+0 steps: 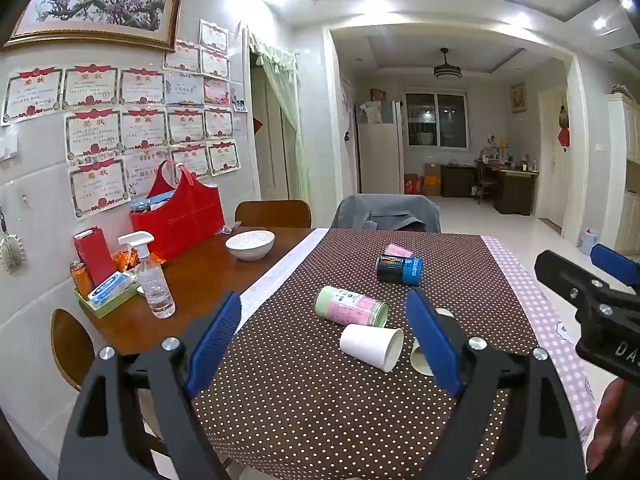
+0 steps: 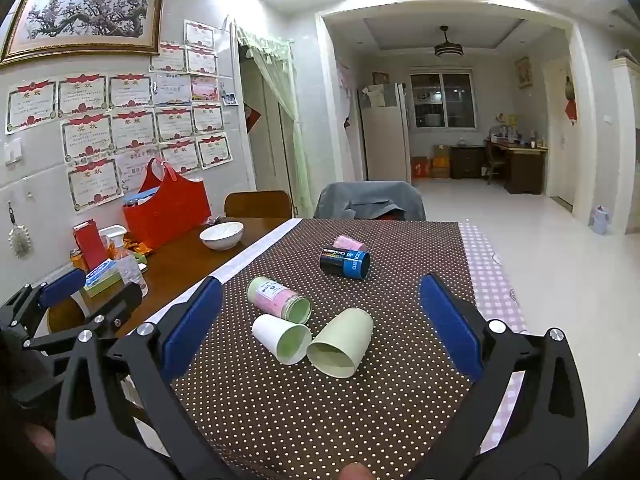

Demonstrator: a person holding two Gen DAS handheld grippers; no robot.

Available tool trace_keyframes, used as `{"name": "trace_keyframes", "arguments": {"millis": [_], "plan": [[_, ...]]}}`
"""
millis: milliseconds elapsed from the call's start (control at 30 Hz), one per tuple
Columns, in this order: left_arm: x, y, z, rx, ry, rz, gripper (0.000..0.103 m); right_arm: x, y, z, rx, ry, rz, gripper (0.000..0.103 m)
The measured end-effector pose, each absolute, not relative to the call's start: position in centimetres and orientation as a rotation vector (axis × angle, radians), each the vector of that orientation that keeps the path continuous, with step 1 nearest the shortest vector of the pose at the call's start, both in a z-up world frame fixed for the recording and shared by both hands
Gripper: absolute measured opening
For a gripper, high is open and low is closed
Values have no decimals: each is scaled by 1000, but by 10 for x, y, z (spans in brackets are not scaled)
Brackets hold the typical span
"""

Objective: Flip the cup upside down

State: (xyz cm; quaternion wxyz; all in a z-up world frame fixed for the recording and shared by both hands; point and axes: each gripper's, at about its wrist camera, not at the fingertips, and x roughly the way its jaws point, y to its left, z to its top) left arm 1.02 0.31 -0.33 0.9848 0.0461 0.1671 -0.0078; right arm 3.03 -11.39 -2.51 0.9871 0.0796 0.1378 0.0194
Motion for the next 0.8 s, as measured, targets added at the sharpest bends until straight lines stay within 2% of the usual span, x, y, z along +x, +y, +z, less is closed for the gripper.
{"name": "trace_keyframes", "arguments": {"millis": [800], "plan": [[11, 3, -8, 89, 337, -18, 83, 37, -111, -30, 153, 283, 44, 97]]}}
